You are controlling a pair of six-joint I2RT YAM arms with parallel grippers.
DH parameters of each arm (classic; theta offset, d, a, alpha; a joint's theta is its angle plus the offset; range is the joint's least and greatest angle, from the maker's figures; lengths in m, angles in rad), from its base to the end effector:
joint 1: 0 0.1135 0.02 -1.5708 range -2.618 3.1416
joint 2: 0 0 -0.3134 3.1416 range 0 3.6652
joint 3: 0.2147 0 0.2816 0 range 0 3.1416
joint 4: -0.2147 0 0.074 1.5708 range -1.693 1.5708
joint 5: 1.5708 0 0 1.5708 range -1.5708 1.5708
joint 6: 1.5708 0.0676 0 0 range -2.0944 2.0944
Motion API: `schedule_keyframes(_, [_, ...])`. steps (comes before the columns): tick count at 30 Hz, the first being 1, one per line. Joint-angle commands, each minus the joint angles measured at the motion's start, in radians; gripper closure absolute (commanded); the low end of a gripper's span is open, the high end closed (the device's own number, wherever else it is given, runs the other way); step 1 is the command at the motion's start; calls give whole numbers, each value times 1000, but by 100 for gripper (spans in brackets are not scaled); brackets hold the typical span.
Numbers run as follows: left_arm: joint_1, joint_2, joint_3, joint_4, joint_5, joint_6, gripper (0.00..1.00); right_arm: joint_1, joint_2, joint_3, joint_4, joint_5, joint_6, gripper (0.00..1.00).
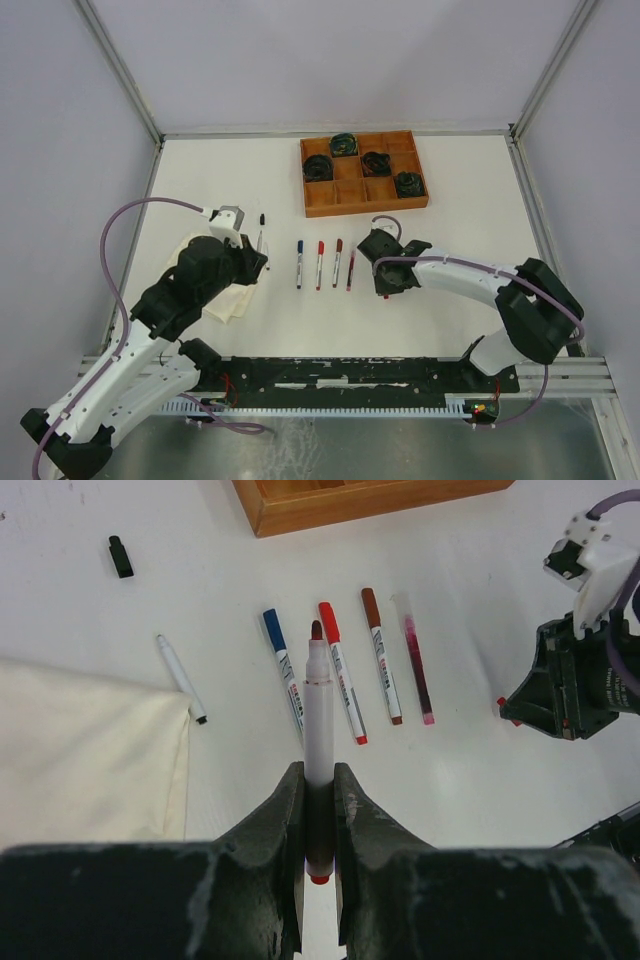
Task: Insert the pens into the pen caps
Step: Place the pen cap at the center of the board.
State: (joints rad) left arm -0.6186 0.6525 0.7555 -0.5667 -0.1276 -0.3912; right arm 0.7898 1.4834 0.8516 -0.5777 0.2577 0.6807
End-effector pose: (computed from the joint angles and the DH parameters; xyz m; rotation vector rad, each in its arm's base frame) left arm 0.1391 -0.0885 0.3287 0.1534 2.0621 -0.5021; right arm 0.2230 0.2005 0.1813 -0.0835 2.7020 0.0714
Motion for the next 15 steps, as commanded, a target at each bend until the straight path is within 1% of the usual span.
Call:
schedule_keyframes(1, [0,-10,2,49,4,-5,97,4,51,56,-19,-45,0,82])
schedule_keyframes(7, [0,-22,0,51,-3,-6,97,6,95,62,-28,-49,1,79])
schedule_keyframes(15, [1,-27,0,49,-11,-6,97,8,112,46,-35,-60,1,65])
